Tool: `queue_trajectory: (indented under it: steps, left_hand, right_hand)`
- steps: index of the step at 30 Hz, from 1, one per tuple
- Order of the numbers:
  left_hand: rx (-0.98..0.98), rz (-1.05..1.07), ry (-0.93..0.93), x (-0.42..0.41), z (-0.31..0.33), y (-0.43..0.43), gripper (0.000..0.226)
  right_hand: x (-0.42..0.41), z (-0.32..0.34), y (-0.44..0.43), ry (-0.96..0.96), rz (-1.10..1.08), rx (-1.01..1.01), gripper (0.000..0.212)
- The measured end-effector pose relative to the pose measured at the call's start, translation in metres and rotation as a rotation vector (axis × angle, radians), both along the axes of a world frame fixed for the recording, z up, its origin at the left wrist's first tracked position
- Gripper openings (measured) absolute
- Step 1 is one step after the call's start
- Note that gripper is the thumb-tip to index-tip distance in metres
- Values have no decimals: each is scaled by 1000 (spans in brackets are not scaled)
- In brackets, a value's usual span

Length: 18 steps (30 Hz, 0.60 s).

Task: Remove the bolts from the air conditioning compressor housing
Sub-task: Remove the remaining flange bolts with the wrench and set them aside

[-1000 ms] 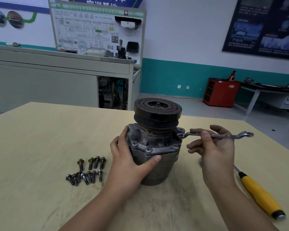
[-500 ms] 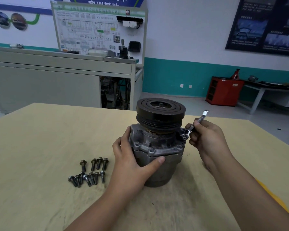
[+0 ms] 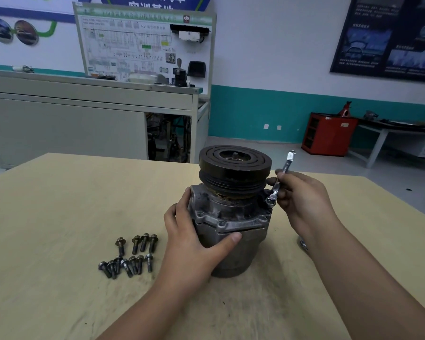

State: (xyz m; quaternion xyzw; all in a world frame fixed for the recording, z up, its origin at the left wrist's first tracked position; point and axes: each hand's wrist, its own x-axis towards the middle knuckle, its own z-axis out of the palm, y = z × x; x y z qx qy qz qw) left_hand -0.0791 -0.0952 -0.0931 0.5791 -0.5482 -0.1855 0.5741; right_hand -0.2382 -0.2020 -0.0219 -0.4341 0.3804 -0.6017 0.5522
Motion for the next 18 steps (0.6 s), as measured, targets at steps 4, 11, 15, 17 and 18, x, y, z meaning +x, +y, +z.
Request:
queue_trajectory:
  steps: [4,11,15,17,18]
  left_hand:
    - [1,-6,11,-1,1,1,115]
    - [13,9,9,0,-3,0,117]
    - [18,5,18,0,-2,0,119]
    - [25,2,25,-1,-1,0,120]
    - [29,1,26,-1,-1,0,120]
  right_hand:
    - [-6,7,7,-253,-69,-27,19]
    - [-14,-3,38,-130,-230,-267,12]
    - [-15,-13,55,-6,-331,-443,16]
    - [-13,-16,60,48,-346,-535,20]
    - [-12,-19,63,80,-349,-574,23]
